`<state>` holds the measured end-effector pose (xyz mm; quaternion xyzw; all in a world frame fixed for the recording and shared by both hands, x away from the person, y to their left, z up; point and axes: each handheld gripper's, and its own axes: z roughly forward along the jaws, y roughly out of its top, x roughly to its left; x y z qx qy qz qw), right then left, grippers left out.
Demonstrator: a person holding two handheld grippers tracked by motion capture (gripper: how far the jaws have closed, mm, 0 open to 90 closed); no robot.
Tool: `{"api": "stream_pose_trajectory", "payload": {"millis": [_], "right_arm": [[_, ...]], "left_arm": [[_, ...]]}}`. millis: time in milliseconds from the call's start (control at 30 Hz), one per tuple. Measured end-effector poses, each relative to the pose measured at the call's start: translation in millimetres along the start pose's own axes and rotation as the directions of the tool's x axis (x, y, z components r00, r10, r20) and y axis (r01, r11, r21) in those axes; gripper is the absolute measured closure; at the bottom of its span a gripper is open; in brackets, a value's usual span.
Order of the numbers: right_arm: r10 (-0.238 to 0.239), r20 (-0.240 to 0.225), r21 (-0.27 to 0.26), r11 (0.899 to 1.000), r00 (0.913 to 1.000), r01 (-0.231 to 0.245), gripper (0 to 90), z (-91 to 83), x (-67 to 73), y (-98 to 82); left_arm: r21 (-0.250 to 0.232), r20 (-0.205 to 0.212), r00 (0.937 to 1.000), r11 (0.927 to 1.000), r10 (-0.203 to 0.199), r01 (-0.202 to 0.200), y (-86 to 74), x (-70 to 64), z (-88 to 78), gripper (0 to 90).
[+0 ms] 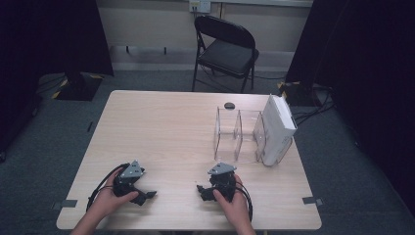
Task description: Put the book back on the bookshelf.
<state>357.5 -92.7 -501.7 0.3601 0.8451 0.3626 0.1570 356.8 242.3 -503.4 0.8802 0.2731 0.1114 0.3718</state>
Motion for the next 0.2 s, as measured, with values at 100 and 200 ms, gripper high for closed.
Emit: {"api": "stream_pose_trajectory", "payload": {"millis": [100,200], "right_arm": [[0.0,0.001,-0.001,1.0,1.0,0.0,8.9,0.1,0.1,0.0],[0.0,0.001,0.0,1.0,1.0,0.0,8.9,0.0,0.1,0.0]], "left_arm": [[0.0,0.0,1.0,1.0,0.0,0.0,0.0,0.0,0.0,0.0],[0.0,0.0,1.0,1.0,0.0,0.0,0.0,0.0,0.0,0.0]]}}
